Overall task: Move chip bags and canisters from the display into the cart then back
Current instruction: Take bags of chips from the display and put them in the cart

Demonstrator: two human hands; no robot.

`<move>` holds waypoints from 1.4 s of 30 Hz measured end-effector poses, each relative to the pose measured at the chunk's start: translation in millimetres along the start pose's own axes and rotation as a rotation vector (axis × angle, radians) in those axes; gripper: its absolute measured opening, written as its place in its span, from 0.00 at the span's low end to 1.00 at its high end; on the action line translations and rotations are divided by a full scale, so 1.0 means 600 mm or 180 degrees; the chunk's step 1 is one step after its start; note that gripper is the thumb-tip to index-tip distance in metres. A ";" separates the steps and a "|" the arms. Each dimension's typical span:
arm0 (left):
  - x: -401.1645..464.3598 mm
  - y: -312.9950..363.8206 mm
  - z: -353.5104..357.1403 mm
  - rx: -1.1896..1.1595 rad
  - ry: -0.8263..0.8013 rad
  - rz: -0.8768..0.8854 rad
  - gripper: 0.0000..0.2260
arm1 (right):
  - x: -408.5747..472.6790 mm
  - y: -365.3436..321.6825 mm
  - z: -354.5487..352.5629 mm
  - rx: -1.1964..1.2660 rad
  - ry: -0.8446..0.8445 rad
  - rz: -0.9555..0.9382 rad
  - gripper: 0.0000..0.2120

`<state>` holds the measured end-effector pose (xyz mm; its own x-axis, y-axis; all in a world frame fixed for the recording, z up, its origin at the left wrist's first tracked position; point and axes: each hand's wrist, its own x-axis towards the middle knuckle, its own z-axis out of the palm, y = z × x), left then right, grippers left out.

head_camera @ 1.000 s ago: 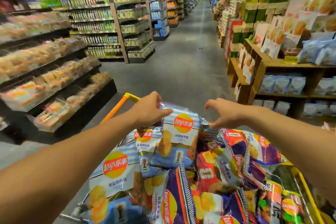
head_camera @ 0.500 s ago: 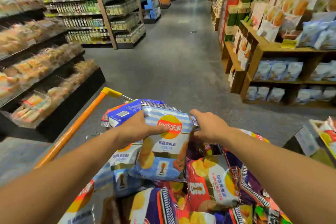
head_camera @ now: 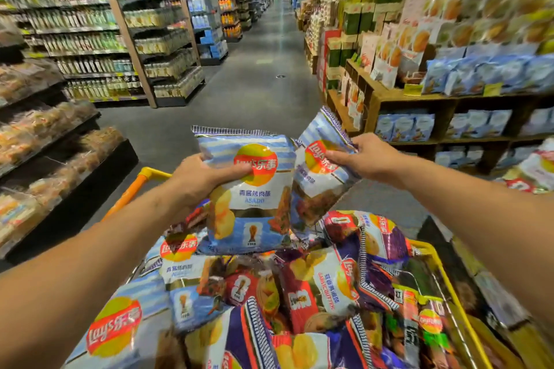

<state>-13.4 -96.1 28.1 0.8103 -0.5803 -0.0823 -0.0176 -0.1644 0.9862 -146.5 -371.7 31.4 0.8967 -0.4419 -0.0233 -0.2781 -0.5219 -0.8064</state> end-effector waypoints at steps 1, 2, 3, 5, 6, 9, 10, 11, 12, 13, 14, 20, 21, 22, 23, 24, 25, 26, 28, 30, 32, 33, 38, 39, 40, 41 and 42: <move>0.003 0.005 0.015 0.0035 -0.0063 0.0030 0.32 | -0.012 0.002 -0.015 0.0054 0.0057 0.0029 0.13; 0.004 0.011 0.033 0.0042 -0.0111 0.0043 0.30 | -0.028 0.002 -0.031 0.0096 0.0096 0.0078 0.12; 0.004 0.017 0.055 0.0034 -0.0198 0.0079 0.27 | -0.043 0.004 -0.048 0.0084 0.0126 0.0115 0.11; 0.006 0.027 0.099 0.0104 -0.0422 0.0150 0.23 | -0.071 0.011 -0.083 -0.0020 0.0176 0.0123 0.09; 0.007 0.034 0.121 0.0171 -0.0567 0.0189 0.22 | -0.086 0.015 -0.102 -0.0098 0.0247 0.0137 0.08; 0.016 0.053 0.200 0.0188 -0.0995 0.0362 0.23 | -0.144 0.038 -0.178 -0.0180 0.0409 0.0317 0.08; 0.018 0.059 0.227 0.0166 -0.1101 0.0395 0.24 | -0.162 0.049 -0.202 -0.0166 0.0466 0.0407 0.08; 0.017 0.067 0.256 0.0149 -0.1205 0.0438 0.24 | -0.179 0.063 -0.224 -0.0199 0.0534 0.0514 0.11; 0.015 0.074 0.283 0.0117 -0.1287 0.0469 0.25 | -0.197 0.075 -0.244 -0.0257 0.0601 0.0618 0.14; 0.015 0.078 0.314 0.0083 -0.1394 0.0529 0.26 | -0.217 0.089 -0.264 -0.0305 0.0690 0.0731 0.16; 0.012 0.083 0.348 0.0052 -0.1472 0.0575 0.26 | -0.241 0.101 -0.284 -0.0352 0.0772 0.0819 0.17; -0.028 0.106 0.561 0.0034 -0.1937 0.0681 0.07 | -0.381 0.171 -0.402 -0.0743 0.1012 0.1251 0.21; -0.037 0.107 0.596 0.0066 -0.2078 0.0725 0.06 | -0.403 0.188 -0.420 -0.0806 0.1013 0.1364 0.15; -0.045 0.107 0.631 0.0112 -0.2186 0.0722 0.05 | -0.424 0.204 -0.435 -0.0858 0.1022 0.1496 0.13; -0.059 0.109 0.673 0.0220 -0.2341 0.0705 0.06 | -0.448 0.226 -0.456 -0.0895 0.1021 0.1638 0.15; -0.071 0.110 0.708 0.0269 -0.2535 0.0650 0.07 | -0.471 0.243 -0.472 -0.0940 0.1008 0.1769 0.18; -0.076 0.104 0.745 0.0265 -0.2768 0.0568 0.09 | -0.493 0.262 -0.487 -0.0940 0.1012 0.1874 0.18; -0.087 0.103 0.780 0.0280 -0.2936 0.0509 0.12 | -0.517 0.284 -0.504 -0.0897 0.1035 0.1908 0.21; -0.109 0.095 0.846 0.0454 -0.3205 0.0495 0.18 | -0.564 0.317 -0.535 -0.1009 0.1066 0.2145 0.34; -0.143 0.088 0.914 0.0563 -0.3456 0.0449 0.07 | -0.619 0.356 -0.565 -0.1136 0.1042 0.2446 0.34; -0.172 0.069 0.974 0.0710 -0.3708 0.0336 0.07 | -0.666 0.391 -0.583 -0.1170 0.0967 0.2722 0.34; -0.191 0.061 1.002 0.0868 -0.3864 0.0354 0.10 | -0.689 0.409 -0.590 -0.1193 0.0957 0.2830 0.37; -0.243 -0.001 1.140 0.1678 -0.4366 0.0525 0.10 | -0.776 0.538 -0.590 -0.0952 0.0814 0.3307 0.40; -0.252 -0.017 1.159 0.1822 -0.4444 0.0644 0.08 | -0.785 0.566 -0.584 -0.0877 0.0749 0.3334 0.40; -0.259 -0.032 1.176 0.1985 -0.4469 0.0761 0.08 | -0.790 0.592 -0.575 -0.0855 0.0682 0.3366 0.39; -0.259 -0.051 1.194 0.2142 -0.4481 0.0822 0.07 | -0.793 0.616 -0.568 -0.0840 0.0614 0.3394 0.38; -0.260 -0.071 1.209 0.2242 -0.4495 0.0827 0.06 | -0.795 0.642 -0.558 -0.0808 0.0544 0.3411 0.37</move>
<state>-564.1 -577.5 -105.0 -0.4175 -0.8229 -0.3853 -0.6406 -0.0342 0.7671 -796.8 -606.5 -70.4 0.0970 -0.8376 -0.5375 -0.9598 0.0643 -0.2733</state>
